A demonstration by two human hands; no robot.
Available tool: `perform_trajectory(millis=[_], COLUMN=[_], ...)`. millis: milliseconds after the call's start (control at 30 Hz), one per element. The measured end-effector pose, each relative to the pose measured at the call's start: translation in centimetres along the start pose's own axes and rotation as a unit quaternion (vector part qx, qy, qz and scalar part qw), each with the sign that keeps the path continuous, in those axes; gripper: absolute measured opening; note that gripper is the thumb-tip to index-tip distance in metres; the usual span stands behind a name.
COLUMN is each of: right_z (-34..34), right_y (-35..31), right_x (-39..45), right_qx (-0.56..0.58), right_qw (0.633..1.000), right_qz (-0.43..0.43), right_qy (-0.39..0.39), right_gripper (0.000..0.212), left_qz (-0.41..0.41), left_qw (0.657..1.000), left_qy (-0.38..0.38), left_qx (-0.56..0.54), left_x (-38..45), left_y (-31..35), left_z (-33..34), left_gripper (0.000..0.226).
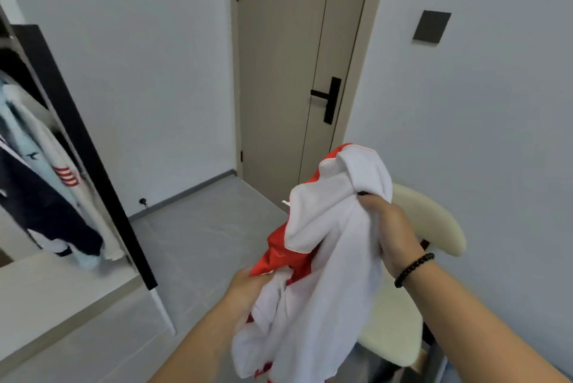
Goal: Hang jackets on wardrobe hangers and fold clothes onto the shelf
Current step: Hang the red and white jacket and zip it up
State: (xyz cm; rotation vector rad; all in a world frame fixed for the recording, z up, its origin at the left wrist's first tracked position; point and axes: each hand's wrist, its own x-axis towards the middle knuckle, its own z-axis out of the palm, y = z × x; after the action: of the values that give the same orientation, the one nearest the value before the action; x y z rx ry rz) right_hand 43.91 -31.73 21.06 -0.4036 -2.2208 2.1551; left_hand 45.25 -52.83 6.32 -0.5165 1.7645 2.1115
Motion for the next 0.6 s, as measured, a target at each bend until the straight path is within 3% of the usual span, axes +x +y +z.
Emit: perform_trajectory(millis=[100, 200, 300, 433, 500, 533, 600], right_z=[2.5, 4.7, 6.6, 10.3, 13.3, 15.1, 18.8], right_y=[1.1, 2.8, 4.7, 6.8, 7.4, 7.4, 6.7], right_x=[-0.3, -1.2, -1.9, -3.5, -4.8, -5.8, -7.9], right_qx=[-0.045, -0.121, -0.193, -0.28, -0.29, -0.274, -0.234], right_qw=[0.999, 0.993, 0.981, 0.959, 0.954, 0.955, 0.953], right_qz=[0.001, 0.0, -0.016, -0.005, -0.043, -0.069, -0.131], right_qy=[-0.005, -0.004, -0.012, -0.034, -0.061, -0.086, -0.142], right_gripper=[0.047, 0.041, 0.051, 0.032, 0.023, 0.035, 0.078], left_qz=[0.039, 0.089, 0.141, 0.216, 0.247, 0.258, 0.278], left_qw=[0.993, 0.985, 0.977, 0.968, 0.964, 0.963, 0.96], left_qy=[0.072, 0.1, 0.121, 0.095, 0.069, 0.057, 0.028], left_qx=[-0.081, -0.105, -0.106, -0.086, -0.067, -0.054, -0.03], left_x=[-0.3, -1.5, -3.9, -8.3, -10.7, -11.8, -13.8], left_y=[2.3, 5.6, 9.1, 13.0, 14.2, 14.8, 15.9], left_z=[-4.2, -8.3, -11.3, -14.2, -15.6, -16.5, -18.4], left_gripper=[0.036, 0.049, 0.037, 0.029, 0.026, 0.029, 0.03])
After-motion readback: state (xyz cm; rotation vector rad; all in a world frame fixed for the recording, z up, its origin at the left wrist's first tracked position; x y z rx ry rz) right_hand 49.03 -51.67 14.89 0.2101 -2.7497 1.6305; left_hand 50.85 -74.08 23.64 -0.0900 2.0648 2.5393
